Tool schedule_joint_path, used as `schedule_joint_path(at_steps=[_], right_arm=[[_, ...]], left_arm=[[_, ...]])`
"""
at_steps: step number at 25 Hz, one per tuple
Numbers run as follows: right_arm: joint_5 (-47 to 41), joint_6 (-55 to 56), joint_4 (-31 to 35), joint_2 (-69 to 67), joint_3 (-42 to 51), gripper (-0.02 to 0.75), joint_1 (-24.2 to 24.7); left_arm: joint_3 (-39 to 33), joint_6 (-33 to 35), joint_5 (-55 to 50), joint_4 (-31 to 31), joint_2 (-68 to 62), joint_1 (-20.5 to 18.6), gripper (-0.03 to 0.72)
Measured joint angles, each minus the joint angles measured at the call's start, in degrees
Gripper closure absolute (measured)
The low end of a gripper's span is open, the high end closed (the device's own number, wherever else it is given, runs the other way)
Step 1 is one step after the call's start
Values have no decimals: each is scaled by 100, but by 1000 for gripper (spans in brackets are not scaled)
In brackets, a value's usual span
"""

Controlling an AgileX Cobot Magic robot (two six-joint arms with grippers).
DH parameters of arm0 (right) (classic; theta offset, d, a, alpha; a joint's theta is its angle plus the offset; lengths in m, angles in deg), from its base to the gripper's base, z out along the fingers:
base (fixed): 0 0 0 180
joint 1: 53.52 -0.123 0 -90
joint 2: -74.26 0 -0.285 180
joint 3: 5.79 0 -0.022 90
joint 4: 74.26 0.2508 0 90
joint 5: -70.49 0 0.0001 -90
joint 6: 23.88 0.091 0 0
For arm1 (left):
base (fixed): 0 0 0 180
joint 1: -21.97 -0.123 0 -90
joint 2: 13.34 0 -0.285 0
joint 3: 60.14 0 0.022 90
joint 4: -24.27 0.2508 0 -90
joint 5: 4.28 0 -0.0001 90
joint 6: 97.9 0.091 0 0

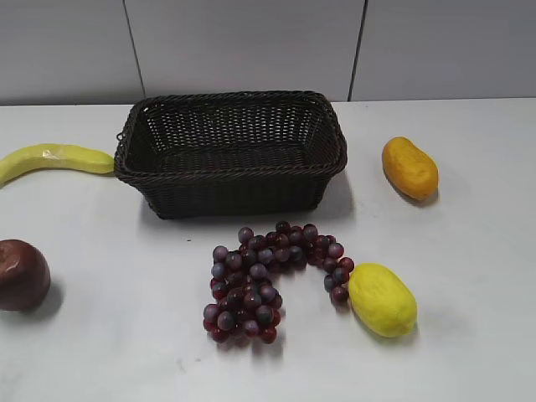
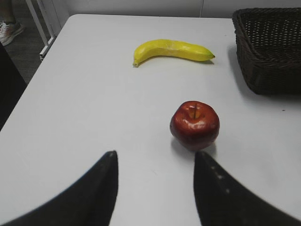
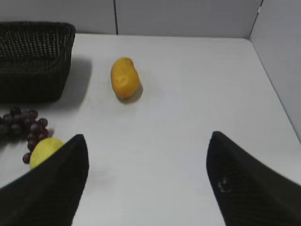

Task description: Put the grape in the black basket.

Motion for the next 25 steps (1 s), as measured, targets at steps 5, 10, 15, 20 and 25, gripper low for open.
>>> schedule_joint_path(at_steps=[5,10,15,20,25], right_arm=[[996,2,2,-681,-6,146,0],[1739,2,2,-1530,-17,146,0],[1954,7,7,-2645,-17,146,0],[1943,2,216,-3784,-52,146,0],[1208,-28,602,-4881,-544,146,0]], left_arm=[[0,0,0,0,0,0,199],[0,0,0,0,0,0,199],[0,0,0,0,0,0,199],[0,0,0,0,0,0,199],[0,0,0,0,0,0,199]])
